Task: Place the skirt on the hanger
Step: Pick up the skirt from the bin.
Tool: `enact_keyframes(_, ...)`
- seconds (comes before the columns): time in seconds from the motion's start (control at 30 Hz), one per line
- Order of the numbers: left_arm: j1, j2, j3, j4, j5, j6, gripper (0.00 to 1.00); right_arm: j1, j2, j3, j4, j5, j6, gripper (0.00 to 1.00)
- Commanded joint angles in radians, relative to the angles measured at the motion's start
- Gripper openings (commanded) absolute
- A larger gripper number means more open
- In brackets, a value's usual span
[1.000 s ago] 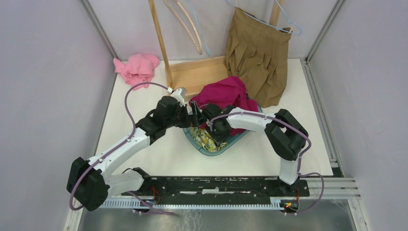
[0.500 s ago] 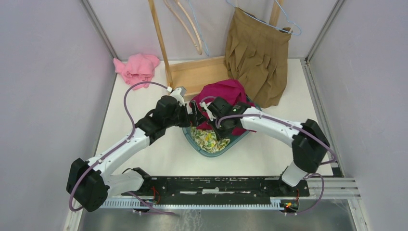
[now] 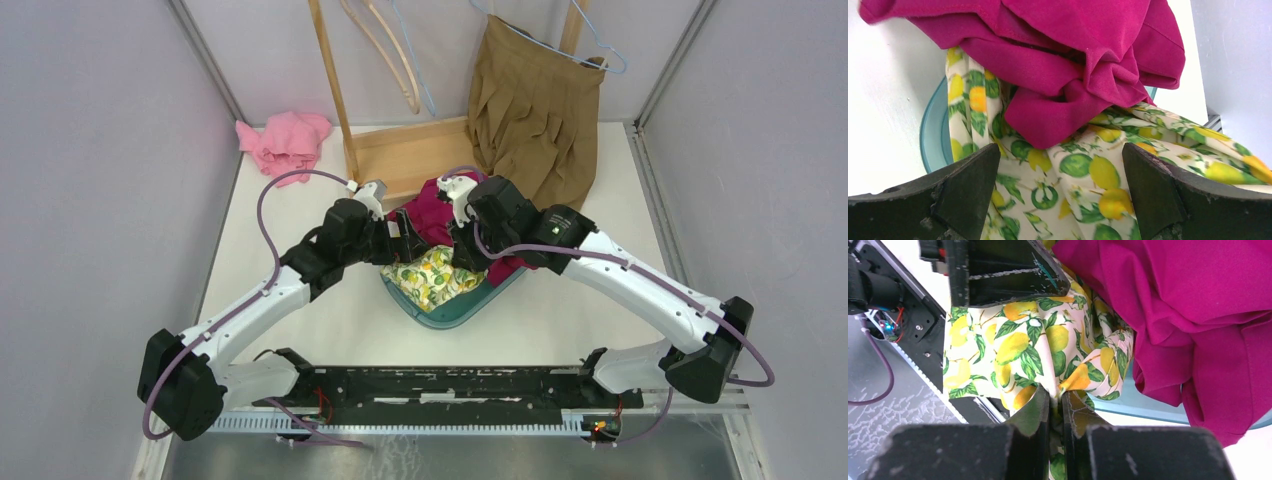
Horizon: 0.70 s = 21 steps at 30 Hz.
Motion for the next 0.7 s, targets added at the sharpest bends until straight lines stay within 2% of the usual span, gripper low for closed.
enact_keyframes(0.0, -0.007, -0.021, 0.032, 0.020, -0.018, 0.018, 0.99, 0.005, -0.077, 0.094, 0.028, -0.001, -0.022, 0.01)
enact_keyframes(0.67, -0.006, -0.022, 0.014, 0.026, -0.024, 0.013, 0.99, 0.005, -0.139, 0.257, 0.069, 0.042, -0.082, 0.01)
